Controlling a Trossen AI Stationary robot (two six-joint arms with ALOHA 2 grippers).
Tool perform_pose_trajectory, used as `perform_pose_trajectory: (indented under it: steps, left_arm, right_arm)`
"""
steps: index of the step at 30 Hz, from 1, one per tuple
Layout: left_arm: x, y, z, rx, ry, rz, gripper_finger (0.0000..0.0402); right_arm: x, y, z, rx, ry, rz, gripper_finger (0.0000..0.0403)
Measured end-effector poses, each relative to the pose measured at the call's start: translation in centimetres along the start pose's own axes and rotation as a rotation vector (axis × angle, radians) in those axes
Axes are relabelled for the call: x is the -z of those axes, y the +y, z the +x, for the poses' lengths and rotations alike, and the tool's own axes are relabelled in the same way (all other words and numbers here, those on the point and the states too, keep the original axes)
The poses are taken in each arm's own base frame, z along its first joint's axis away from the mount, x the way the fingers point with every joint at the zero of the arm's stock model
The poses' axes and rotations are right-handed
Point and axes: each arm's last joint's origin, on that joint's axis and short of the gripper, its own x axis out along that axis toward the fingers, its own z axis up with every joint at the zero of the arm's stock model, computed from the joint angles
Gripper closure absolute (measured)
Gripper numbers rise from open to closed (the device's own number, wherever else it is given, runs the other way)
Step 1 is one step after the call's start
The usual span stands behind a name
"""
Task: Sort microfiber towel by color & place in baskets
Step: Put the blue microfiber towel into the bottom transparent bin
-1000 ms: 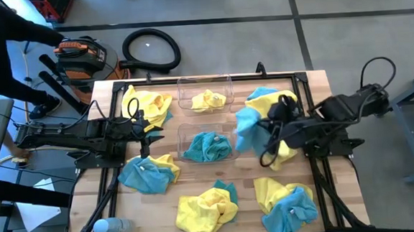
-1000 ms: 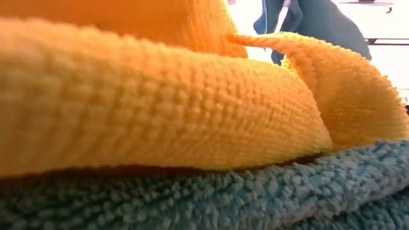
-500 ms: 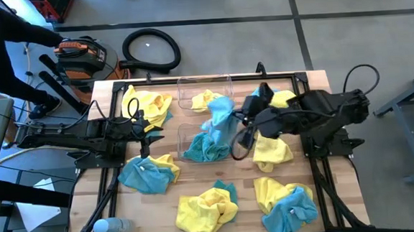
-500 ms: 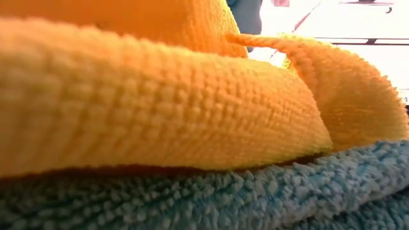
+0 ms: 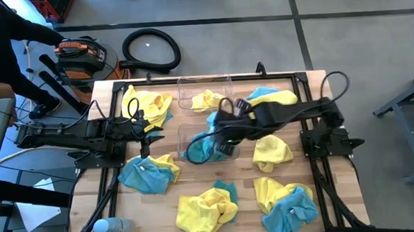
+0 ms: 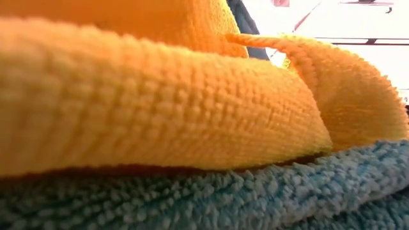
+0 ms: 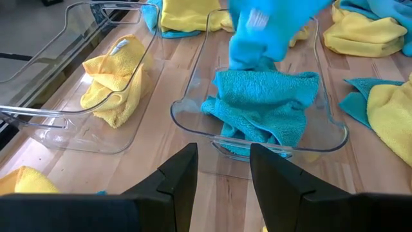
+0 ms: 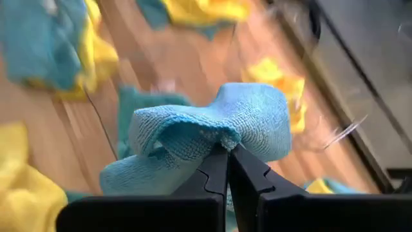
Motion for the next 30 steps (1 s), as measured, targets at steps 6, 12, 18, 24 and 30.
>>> perform_pose_trajectory:
  steps: [6,12,18,24,30]
  left_arm:
    - [0.0,0.0,0.0,0.0,0.0,0.0,0.0271]
    - [0.0,0.0,0.0,0.0,0.001,-0.002,0.0271]
    - [0.0,0.0,0.0,0.0,0.005,-0.009,0.0271]
    - [0.0,0.0,0.0,0.0,0.005,-0.024,0.0271]
    - [0.0,0.0,0.0,0.0,0.003,-0.019,0.0271]
  right_arm:
    - [0.2,2.3,6.1,-0.019,0.185,-0.061,0.0403]
    - [2.1,2.6,11.2,-0.019,0.355,-0.084,0.0403]
    - [2.8,2.8,14.4,-0.153,0.339,-0.067,0.0403]
    - [3.4,2.1,17.8,-0.261,0.302,-0.036,0.0403]
    - [3.9,1.9,20.2,-0.301,0.207,0.004,0.0403]
